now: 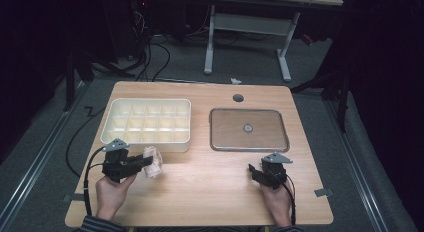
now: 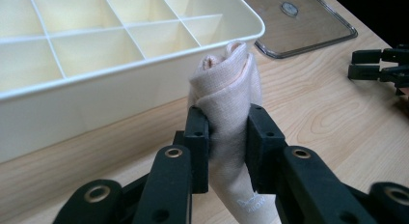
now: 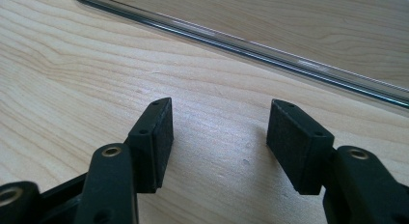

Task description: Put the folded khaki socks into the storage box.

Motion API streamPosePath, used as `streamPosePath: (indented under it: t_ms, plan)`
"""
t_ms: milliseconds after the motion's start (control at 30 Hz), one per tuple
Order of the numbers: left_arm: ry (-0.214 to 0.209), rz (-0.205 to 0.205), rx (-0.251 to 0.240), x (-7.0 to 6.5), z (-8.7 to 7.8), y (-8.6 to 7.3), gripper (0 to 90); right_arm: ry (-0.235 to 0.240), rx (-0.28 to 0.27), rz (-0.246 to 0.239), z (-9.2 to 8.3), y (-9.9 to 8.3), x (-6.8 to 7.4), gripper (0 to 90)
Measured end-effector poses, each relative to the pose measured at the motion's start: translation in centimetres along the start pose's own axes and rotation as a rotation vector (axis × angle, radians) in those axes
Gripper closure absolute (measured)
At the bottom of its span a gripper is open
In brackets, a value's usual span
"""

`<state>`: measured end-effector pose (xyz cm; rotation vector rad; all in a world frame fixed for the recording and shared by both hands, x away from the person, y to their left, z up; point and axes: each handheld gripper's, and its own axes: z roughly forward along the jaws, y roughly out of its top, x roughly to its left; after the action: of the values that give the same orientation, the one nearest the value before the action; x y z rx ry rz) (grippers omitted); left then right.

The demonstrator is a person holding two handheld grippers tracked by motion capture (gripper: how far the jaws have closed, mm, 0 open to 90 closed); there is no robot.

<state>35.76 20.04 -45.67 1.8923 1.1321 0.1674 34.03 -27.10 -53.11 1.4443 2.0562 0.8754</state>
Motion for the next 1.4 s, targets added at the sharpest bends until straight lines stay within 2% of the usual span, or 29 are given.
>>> streamPosePath:
  t_ms: [133,267,400,700,833,1033,1200,1367,1400]
  plan:
    - [-0.001,-0.014,-0.016,0.6,-0.8,1.0,74.0,0.0,0.0,0.0,0.0,0.0,0.0,42.6]
    - [0.0,-0.012,-0.014,0.9,-1.1,1.6,73.9,0.001,0.0,0.0,0.0,0.0,0.0,42.7]
    - [-0.002,-0.004,-0.003,1.1,-1.2,2.4,73.9,0.002,0.0,0.0,0.0,0.0,0.0,42.7]
    - [-0.003,-0.01,-0.014,1.8,-1.1,4.2,74.0,0.002,0.0,0.0,0.0,0.0,0.0,42.7]
    - [-0.01,-0.016,-0.013,2.3,-0.9,5.0,73.9,0.002,0.0,0.0,0.0,0.0,0.0,42.7]
    - [-0.005,-0.003,0.002,2.8,-0.5,6.5,74.0,0.002,0.0,0.0,0.0,0.0,0.0,42.7]
    - [-0.008,0.002,0.015,3.3,0.4,7.7,74.0,0.002,0.0,0.0,0.0,0.0,0.0,42.7]
    - [-0.015,-0.011,0.01,3.7,1.0,8.3,74.0,0.002,0.0,0.0,0.0,0.0,0.0,42.7]
    - [-0.002,-0.007,0.018,3.8,1.1,8.4,74.0,0.002,0.0,-0.001,0.0,0.0,0.0,42.7]
